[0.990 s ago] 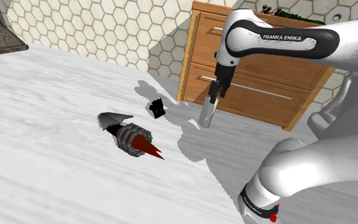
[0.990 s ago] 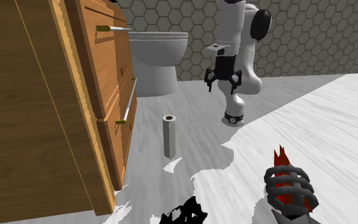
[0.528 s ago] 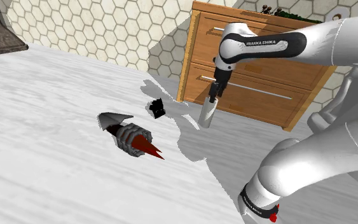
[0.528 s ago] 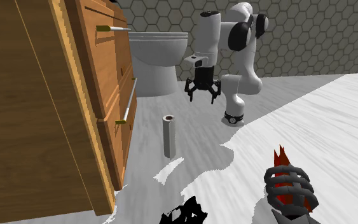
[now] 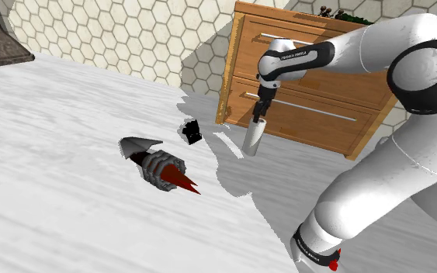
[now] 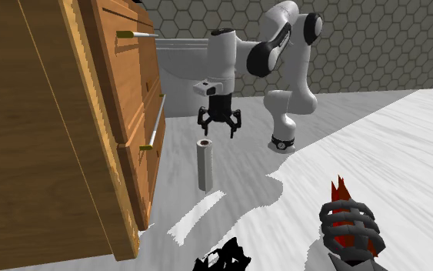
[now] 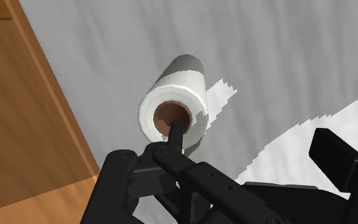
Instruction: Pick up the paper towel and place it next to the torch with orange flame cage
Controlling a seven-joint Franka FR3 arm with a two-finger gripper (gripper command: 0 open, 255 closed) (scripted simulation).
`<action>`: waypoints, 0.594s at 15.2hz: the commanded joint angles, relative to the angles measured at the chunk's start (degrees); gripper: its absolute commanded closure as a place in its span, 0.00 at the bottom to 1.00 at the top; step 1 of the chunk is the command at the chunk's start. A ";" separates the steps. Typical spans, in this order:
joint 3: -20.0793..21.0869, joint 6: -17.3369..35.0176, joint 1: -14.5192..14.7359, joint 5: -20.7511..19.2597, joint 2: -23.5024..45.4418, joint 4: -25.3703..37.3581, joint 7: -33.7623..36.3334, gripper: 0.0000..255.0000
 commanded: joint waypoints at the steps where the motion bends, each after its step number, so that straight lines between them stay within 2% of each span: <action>1: -1.88 1.80 -0.33 1.38 4.20 2.74 -3.91 0.00; 4: -3.43 3.56 -0.78 3.87 9.60 6.52 -8.28 0.00; 9: -3.56 7.34 -0.95 4.54 11.20 4.23 -8.79 0.00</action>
